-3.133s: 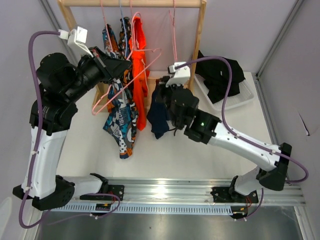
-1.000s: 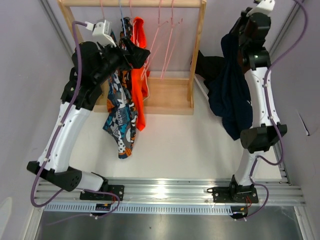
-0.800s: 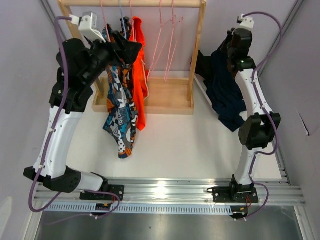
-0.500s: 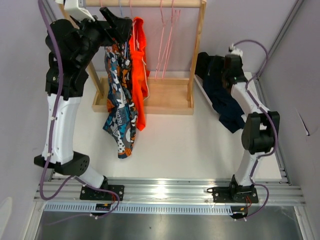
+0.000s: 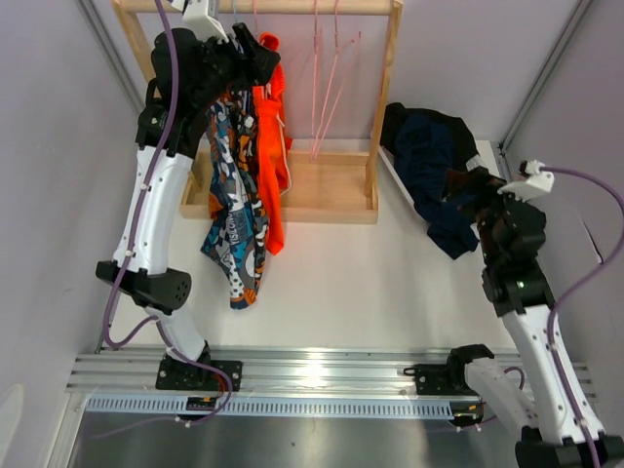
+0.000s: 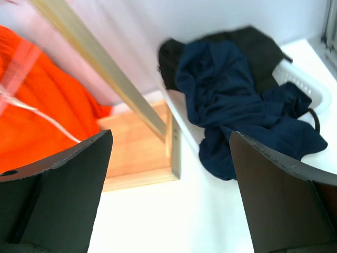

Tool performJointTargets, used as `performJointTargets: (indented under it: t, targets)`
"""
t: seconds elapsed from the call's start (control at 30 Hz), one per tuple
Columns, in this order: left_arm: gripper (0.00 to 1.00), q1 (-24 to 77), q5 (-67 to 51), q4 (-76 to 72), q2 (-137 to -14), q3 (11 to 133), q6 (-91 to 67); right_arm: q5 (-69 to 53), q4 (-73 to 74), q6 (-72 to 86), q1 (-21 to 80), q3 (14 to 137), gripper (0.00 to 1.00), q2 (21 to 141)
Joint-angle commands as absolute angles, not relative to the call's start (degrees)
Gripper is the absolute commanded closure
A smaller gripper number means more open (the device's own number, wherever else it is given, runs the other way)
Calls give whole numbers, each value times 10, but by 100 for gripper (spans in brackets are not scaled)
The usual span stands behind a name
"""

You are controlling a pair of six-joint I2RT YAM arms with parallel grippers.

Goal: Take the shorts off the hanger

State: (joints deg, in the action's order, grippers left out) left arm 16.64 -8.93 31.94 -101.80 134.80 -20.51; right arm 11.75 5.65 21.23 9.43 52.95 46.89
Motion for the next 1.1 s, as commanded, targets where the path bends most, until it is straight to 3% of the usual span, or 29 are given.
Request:
performJointTargets:
  t: [0.0,0.33,0.77,0.83,0.93,1.0,1.07]
  targets:
    - [30,161,-77,294,-1020,1370,-205,131,131,212,102,509,0,421]
    - [31,162,-47,280,-1039,1321,-207,126,216,199,103,556,1,361]
    - [32,161,-18,294,-1107,1359,-192,115,237,204,102,548,1,333]
    - [38,161,-18,294,-1113,1362,-192,114,243,200,102,548,1,332]
    - [71,161,-18,287,-1115,1361,-198,113,248,198,103,544,1,330]
    - [80,161,-17,287,-1109,1361,-202,109,248,199,104,539,1,327]
    - [98,161,-16,281,-1102,1364,-204,102,248,201,104,537,1,324]
